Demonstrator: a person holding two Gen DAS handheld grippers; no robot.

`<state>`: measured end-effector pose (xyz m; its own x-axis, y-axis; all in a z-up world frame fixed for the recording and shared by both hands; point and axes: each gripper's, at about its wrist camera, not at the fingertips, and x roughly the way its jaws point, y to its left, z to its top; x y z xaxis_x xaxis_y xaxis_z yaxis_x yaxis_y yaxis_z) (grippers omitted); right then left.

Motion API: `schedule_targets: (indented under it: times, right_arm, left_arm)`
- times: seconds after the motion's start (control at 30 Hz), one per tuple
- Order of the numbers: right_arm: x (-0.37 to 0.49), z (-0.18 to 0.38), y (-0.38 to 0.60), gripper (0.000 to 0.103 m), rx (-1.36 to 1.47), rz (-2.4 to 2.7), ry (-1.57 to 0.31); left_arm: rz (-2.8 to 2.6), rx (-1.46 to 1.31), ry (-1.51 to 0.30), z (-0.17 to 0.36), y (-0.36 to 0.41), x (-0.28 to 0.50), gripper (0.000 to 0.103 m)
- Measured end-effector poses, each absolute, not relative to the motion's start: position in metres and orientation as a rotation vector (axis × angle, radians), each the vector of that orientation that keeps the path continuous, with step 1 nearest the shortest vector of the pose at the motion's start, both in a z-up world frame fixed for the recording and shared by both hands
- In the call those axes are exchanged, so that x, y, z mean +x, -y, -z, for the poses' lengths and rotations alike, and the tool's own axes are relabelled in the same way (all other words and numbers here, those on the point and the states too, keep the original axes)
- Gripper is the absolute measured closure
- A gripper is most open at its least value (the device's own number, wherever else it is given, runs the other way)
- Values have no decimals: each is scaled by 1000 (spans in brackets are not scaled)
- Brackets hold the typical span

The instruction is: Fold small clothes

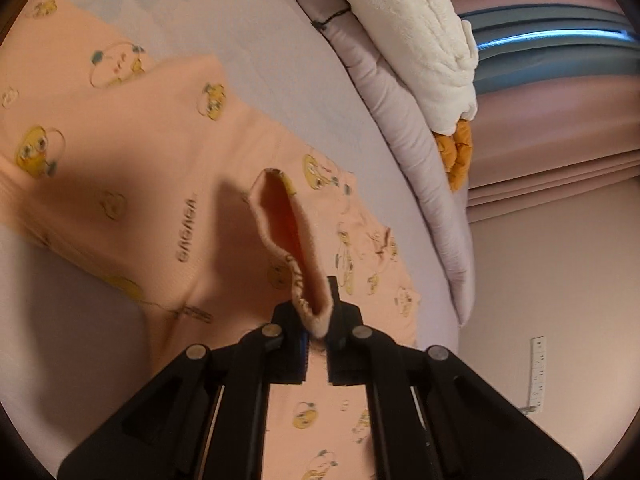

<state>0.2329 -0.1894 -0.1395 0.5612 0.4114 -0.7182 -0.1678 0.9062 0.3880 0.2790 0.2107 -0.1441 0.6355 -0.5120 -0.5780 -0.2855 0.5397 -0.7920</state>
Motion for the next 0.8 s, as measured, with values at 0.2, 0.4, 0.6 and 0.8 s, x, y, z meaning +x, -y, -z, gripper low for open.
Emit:
schedule_targets:
  times: [0.2,0.4,0.6,0.8]
  right_arm:
    - [241,142,188,36,291,-330,-921]
    - [267,127,178,36,334,-371,-865]
    - [315,137,161,44,360,-365,-920]
    - [304,150,158,60,150,-233,-951]
  left_arm:
    - [132,-997,-928,152,-217,280,98]
    - [105,-934,-1008,153,-223,277,60]
    - [98,-919,-911,126,-248,251,56]
    - [212,-889,-961,136,-215,279,56]
